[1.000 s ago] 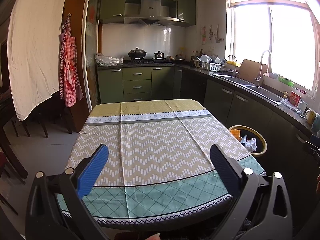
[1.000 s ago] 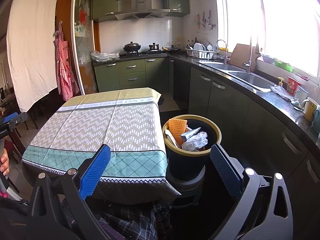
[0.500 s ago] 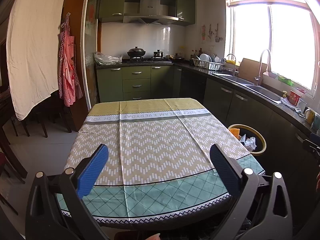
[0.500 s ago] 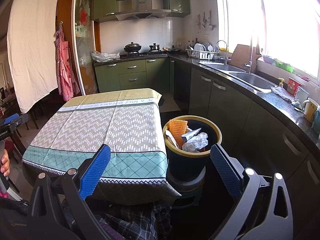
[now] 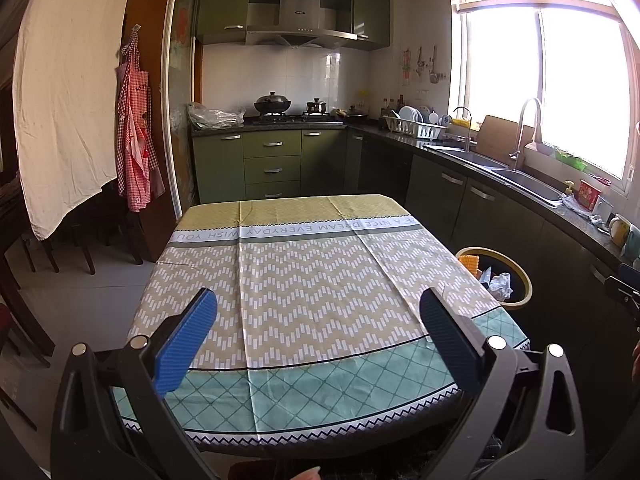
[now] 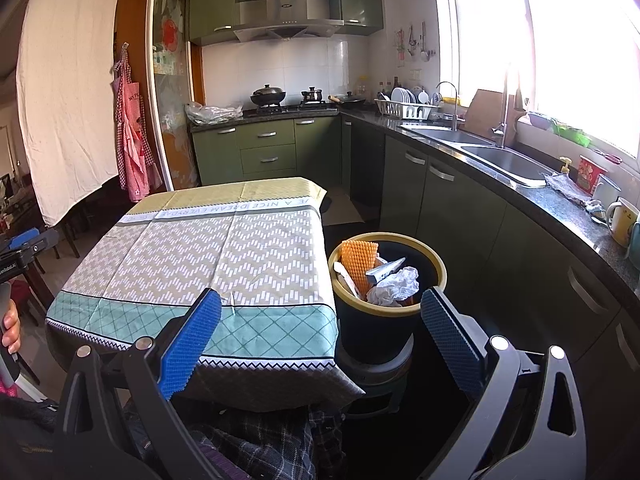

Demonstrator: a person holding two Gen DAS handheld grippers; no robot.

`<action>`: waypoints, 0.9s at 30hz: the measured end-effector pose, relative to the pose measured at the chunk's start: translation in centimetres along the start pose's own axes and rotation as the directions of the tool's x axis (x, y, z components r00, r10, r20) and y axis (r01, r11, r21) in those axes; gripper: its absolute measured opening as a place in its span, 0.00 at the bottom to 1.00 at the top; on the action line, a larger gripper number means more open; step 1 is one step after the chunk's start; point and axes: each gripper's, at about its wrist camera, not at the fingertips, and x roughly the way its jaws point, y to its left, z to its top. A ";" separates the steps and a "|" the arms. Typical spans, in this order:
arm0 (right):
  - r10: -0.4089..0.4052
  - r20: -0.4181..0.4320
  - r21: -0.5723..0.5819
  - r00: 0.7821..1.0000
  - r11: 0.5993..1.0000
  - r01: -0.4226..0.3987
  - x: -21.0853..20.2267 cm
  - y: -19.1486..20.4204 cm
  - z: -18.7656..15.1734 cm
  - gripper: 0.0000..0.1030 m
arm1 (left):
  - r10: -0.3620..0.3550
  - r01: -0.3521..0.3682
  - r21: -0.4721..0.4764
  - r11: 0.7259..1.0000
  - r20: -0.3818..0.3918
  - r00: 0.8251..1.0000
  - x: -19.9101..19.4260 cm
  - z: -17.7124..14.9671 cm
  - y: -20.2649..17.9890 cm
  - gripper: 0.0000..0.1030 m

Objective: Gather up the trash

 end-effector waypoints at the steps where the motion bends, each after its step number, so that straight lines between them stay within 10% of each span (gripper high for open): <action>1: 0.000 0.000 0.000 1.000 1.000 0.000 0.0 0.0 0.0 0.96 | -0.001 0.001 0.000 1.000 0.000 1.000 0.0 0.0 0.0 0.94; 27: 0.014 -0.003 -0.009 1.000 1.000 -0.014 0.3 -0.2 0.2 0.96 | 0.001 -0.001 -0.013 1.000 -0.005 1.000 -0.4 -0.3 -0.2 0.94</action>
